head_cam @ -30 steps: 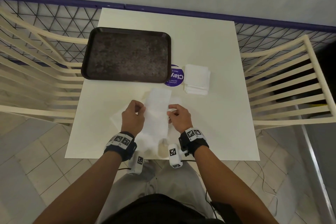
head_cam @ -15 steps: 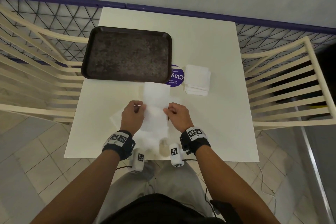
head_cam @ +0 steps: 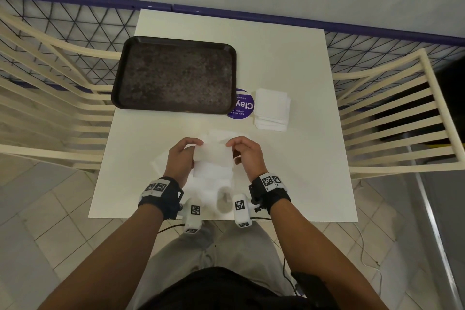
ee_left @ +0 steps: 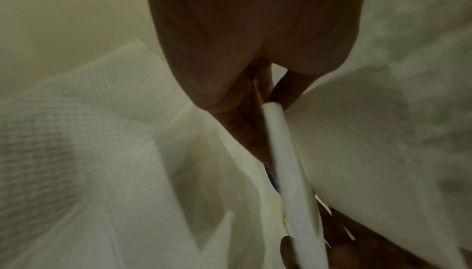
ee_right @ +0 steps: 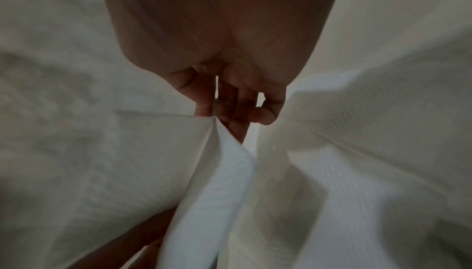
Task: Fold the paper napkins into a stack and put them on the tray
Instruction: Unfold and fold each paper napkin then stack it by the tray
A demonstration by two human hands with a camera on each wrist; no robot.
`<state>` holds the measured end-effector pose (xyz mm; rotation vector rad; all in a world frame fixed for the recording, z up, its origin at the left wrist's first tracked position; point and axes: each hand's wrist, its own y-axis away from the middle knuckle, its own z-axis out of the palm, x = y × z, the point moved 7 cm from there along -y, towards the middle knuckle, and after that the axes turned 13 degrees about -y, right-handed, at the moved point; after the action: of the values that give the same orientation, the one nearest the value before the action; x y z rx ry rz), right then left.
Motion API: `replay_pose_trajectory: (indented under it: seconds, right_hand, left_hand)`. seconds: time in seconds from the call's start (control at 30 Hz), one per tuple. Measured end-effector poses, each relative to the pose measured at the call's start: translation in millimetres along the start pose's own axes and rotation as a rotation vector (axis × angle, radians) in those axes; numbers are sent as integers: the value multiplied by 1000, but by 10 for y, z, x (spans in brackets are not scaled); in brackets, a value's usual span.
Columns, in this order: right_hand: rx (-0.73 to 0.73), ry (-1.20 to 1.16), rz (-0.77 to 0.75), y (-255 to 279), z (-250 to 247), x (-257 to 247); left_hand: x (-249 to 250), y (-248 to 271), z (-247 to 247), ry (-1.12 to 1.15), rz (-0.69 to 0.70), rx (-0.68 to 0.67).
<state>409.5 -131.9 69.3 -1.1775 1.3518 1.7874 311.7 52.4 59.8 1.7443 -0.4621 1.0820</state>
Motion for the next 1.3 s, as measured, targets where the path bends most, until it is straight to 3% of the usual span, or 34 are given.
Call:
replay_pose_trajectory:
  seconds: [0.17,0.3,0.57,0.87,0.97,1.1,1.3]
  right_hand:
    - [-20,42,-28,-38,-9,40]
    - [-18,109,-57,-52,-13,60]
    - [-68,342,-142,-92,137,-82]
    - [-91,310,-13,-87,-22,-33]
    - [-39,346,-72,-202,-133,-261]
    - [159,338,-140,-658,-608,-630]
    - [310,415,-78,-1391,-1339,-1002]
  left_hand:
    - [-31,-36,-9,7,-33,13]
    - [-81,-121,-63,-183,73,58]
    - [91,-59,23,-351,236,73]
    - [362,-31,99,-513,426,247]
    - [337,-71,177,-569,371,249]
    - [188,-162,238,-579,236,151]
    - [-164,-253,142,-803,102,73]
